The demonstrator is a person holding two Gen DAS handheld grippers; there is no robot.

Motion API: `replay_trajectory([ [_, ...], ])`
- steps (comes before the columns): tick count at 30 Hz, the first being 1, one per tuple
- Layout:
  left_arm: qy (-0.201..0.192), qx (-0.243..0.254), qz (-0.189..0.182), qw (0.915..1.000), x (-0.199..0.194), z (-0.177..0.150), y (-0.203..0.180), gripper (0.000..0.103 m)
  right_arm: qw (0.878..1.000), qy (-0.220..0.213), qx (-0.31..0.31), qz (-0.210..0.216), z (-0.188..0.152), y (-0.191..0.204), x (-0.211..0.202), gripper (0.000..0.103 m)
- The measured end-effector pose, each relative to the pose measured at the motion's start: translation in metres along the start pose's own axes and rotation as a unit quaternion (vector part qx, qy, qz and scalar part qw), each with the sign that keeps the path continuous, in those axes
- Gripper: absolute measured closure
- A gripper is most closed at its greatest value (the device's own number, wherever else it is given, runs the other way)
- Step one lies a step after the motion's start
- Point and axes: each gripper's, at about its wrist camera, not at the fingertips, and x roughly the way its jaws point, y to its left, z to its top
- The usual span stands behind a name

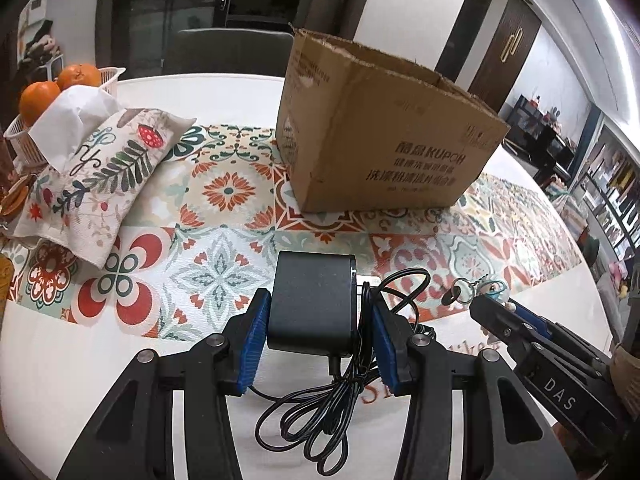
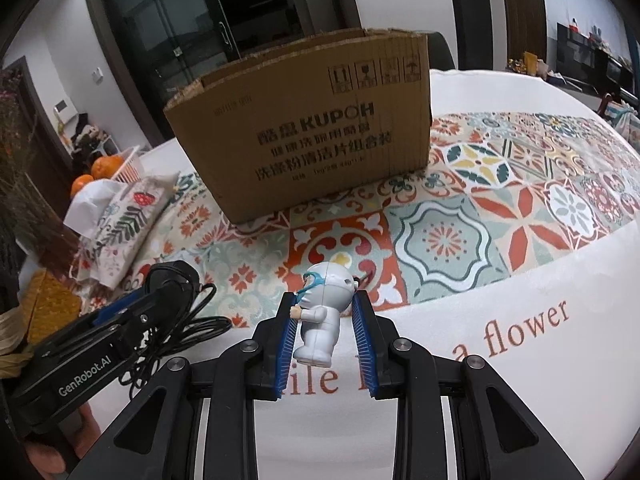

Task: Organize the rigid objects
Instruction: 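Carry the adapter and keychain with both tools over the box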

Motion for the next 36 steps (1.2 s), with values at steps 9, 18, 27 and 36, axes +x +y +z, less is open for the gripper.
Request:
replay_trajectory([
  [9, -0.031, -0.004, 0.005, 0.9995, -0.019, 0.014, -0.015, 0.056, 0.999, -0.035, -0.006, 0.022, 0.016, -0.005, -0.017, 0.074],
  [18, -0.065, 0.001, 0.011, 0.9978, -0.035, 0.030, -0.034, 0.056, 0.997, -0.062, -0.016, 0.053, 0.035, -0.009, -0.032, 0.074],
  [27, -0.094, 0.002, 0.006, 0.9955, -0.047, 0.049, -0.047, 0.056, 0.992, -0.104, -0.023, 0.067, 0.060, -0.014, -0.051, 0.074],
  [36, -0.120, 0.008, 0.006, 0.9927, -0.055, 0.075, -0.057, 0.056, 0.987, -0.136, -0.028, 0.076, 0.088, -0.015, -0.062, 0.074],
])
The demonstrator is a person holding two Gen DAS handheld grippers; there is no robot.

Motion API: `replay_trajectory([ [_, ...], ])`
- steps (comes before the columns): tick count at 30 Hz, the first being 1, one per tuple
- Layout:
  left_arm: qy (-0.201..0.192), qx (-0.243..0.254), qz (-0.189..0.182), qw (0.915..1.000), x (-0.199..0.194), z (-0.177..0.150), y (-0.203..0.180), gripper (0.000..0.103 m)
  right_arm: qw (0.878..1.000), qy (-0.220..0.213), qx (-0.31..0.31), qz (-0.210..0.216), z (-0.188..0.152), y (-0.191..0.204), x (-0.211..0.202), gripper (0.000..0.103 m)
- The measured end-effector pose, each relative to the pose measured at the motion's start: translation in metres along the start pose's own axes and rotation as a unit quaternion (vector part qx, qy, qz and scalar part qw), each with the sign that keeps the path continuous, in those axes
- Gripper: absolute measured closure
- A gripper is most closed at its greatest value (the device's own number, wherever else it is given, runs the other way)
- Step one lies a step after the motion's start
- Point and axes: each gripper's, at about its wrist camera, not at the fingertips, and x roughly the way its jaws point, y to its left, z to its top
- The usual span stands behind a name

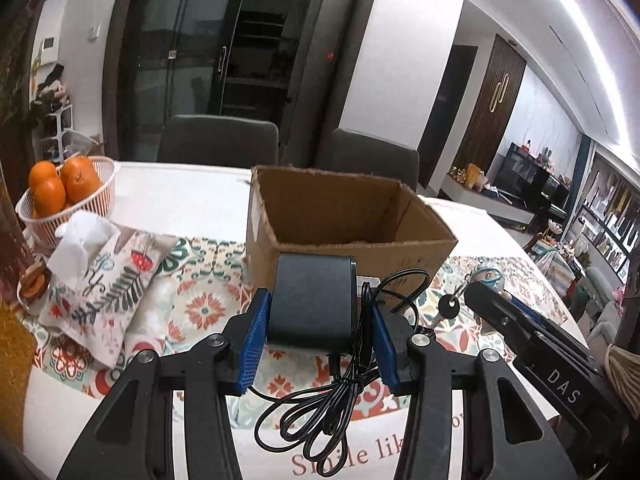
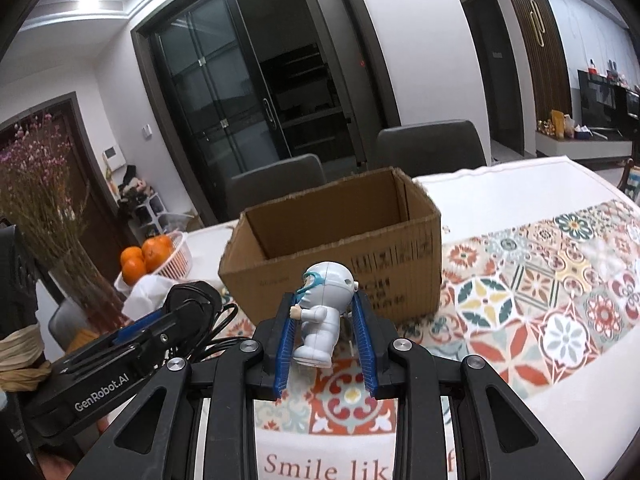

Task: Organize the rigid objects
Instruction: 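Carry the adapter and keychain with both tools over the box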

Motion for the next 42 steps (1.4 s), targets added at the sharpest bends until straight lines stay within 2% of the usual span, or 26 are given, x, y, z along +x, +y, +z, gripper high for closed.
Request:
replay_trajectory([
  [27, -0.041, 0.026, 0.001, 0.9988, 0.013, 0.073, -0.020, 0.056, 0.997, -0.067, -0.030, 0.008, 0.075, 0.000, 0.007, 0.074],
  [33, -0.044, 0.036, 0.008, 0.9983, 0.024, 0.090, -0.024, 0.056, 0.997, -0.066, -0.039, 0.011, 0.091, -0.001, 0.021, 0.074],
  [42, -0.027, 0.036, 0.014, 0.9989, 0.051, 0.106, -0.024, 0.056, 0.998, -0.033, -0.049, 0.019, 0.111, -0.005, 0.057, 0.074],
])
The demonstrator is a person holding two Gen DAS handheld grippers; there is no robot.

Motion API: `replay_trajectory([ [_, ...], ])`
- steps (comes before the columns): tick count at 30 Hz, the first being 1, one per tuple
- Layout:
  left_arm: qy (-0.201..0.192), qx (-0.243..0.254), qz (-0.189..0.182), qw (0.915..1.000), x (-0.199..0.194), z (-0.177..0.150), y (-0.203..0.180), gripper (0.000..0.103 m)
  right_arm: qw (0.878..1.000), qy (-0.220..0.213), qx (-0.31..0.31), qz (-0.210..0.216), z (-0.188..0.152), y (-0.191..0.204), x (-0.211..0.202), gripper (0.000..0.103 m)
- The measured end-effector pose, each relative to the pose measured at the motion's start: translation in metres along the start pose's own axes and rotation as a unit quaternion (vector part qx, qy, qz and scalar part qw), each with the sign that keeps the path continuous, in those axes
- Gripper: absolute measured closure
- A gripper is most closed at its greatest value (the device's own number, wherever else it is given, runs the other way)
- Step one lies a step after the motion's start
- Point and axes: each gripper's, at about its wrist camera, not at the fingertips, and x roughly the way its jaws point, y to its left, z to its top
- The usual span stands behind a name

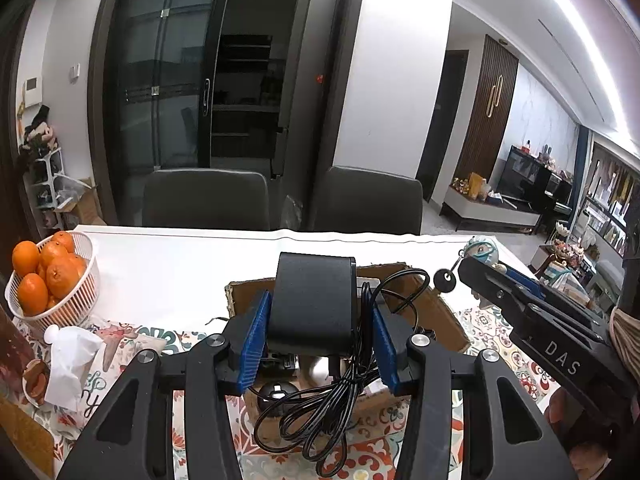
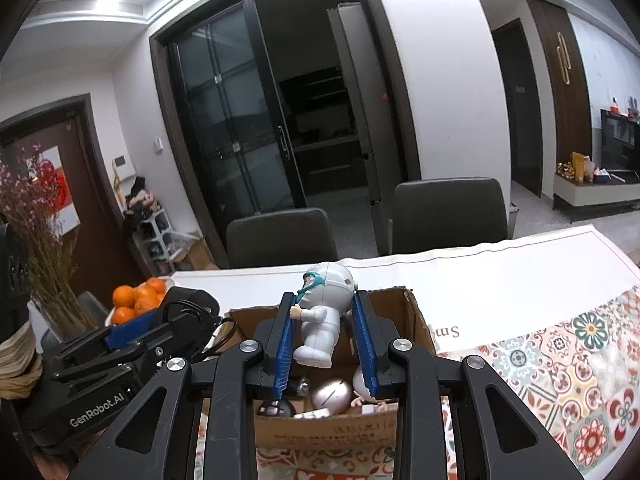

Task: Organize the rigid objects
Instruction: 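Carry the adapter and keychain with both tools over the box, then open the left tool dropping the adapter while the right tool releases the keychain into the box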

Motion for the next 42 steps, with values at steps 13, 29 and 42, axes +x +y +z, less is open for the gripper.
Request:
replay_trajectory([
  [13, 0.065, -0.001, 0.011, 0.9978, 0.053, 0.006, -0.001, 0.056, 0.996, 0.088, -0.011, -0.006, 0.000, -0.016, 0.059, 0.074],
  [29, 0.144, 0.002, 0.017, 0.9894, 0.111, -0.009, -0.005, 0.056, 0.983, 0.181, -0.025, -0.024, -0.022, -0.039, 0.102, 0.074],
  [42, 0.129, 0.010, 0.035, 0.9910, 0.094, -0.011, -0.013, 0.052, 0.981, 0.190, -0.021, -0.023, -0.028, -0.045, 0.093, 0.072],
])
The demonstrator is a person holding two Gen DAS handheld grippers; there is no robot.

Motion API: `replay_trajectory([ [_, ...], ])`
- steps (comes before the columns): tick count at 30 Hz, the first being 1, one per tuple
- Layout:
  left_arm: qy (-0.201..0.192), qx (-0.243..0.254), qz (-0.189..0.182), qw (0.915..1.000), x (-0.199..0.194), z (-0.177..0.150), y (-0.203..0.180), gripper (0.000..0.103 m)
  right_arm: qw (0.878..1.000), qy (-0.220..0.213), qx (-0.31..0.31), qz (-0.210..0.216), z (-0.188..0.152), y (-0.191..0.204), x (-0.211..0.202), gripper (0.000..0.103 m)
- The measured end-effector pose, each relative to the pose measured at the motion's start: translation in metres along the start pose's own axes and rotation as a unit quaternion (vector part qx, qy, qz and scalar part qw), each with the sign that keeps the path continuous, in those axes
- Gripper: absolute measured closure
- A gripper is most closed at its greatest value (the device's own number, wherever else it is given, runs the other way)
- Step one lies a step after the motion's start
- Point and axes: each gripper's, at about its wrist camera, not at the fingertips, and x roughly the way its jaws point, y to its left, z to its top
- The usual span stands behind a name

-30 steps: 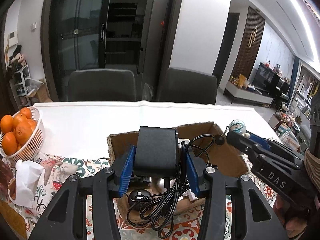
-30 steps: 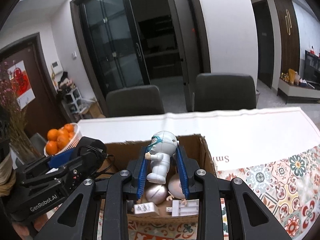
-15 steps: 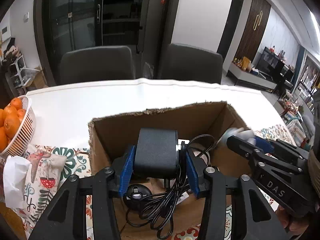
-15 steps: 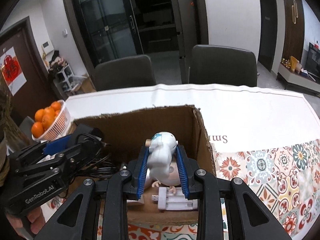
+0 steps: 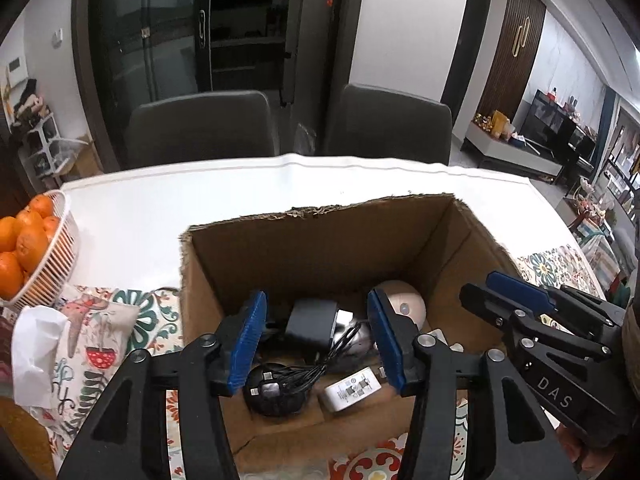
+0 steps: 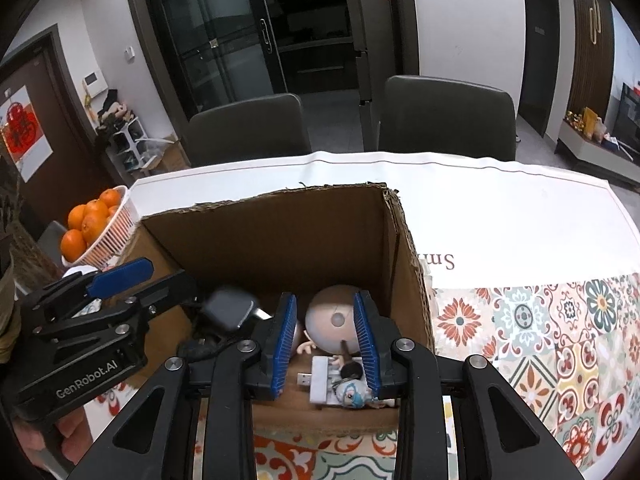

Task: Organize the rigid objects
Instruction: 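Open the left tool dropping the adapter while the right tool releases the keychain into the box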

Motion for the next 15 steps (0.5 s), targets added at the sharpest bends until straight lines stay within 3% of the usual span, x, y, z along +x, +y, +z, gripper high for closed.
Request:
replay_trajectory([
  [15, -0.057, 0.004, 0.015, 0.9982, -0.071, -0.034, -0.002, 0.050, 0.998, -0.063, -0.008, -0.013, -0.025, 0.021, -0.071, 0.072],
])
